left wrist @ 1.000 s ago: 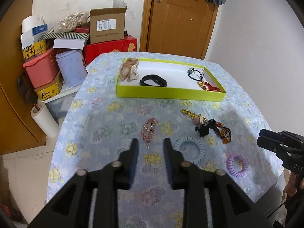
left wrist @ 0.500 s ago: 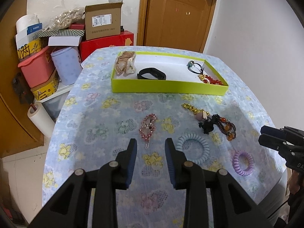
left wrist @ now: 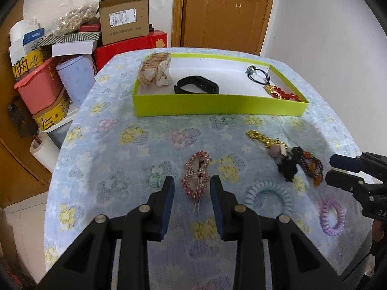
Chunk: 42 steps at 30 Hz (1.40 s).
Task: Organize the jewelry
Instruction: 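Grasp the pink hair clip with the left tool while the right tool grasps the beaded strand, then carry the pink hair clip toward the tray with the left tool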
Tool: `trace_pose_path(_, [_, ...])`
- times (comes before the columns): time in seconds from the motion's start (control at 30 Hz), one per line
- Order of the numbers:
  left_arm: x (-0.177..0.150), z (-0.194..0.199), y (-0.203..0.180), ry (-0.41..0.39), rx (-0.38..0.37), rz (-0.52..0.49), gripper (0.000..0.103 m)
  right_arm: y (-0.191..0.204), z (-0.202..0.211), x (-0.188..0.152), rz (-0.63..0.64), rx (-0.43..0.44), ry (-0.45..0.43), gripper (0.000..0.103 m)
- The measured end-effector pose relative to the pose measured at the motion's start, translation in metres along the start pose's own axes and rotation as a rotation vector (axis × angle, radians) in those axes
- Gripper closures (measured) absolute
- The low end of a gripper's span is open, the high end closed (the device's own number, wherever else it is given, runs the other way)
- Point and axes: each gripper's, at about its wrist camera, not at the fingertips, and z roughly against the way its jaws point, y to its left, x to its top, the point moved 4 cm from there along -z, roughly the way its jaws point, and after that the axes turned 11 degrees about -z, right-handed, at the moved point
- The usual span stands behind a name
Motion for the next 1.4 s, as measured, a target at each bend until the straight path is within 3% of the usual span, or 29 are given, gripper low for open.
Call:
trace_pose_path(0.33, [0.008,-0.008,-0.003,-0.012,0.019,-0.050,0.067,0.003,-0.024,0.008,0.049,-0.009,0.020,0.057])
trace_pose_path(0.5, [0.010,-0.009,-0.006,-0.006,0.044,-0.069,0.070,0.009,-0.027,0.006,0.129,-0.060,0.005,0.057])
trace_pose_path(0.57, [0.010,-0.009,-0.007,-0.009,0.040,-0.073,0.082,0.011,-0.027,0.004,0.134,-0.060,-0.006,0.068])
trace_pose_path(0.6, [0.010,-0.009,-0.007,-0.009,0.042,-0.073,0.083,0.011,-0.026,0.004,0.132,-0.066,-0.009,0.078])
trace_pose_path(0.7, [0.010,-0.008,-0.006,-0.011,0.041,-0.069,0.084,0.008,-0.025,0.004,0.118,-0.071,-0.012,0.091])
trace_pose_path(0.9, [0.009,-0.001,-0.007,-0.032,0.015,-0.043,0.090,0.001,-0.013,0.002,0.081,-0.071,-0.030,0.095])
trace_pose_path(1.4, [0.003,0.038,-0.009,-0.102,-0.047,0.025,0.090,-0.003,0.031,-0.001,0.021,-0.038,-0.108,0.095])
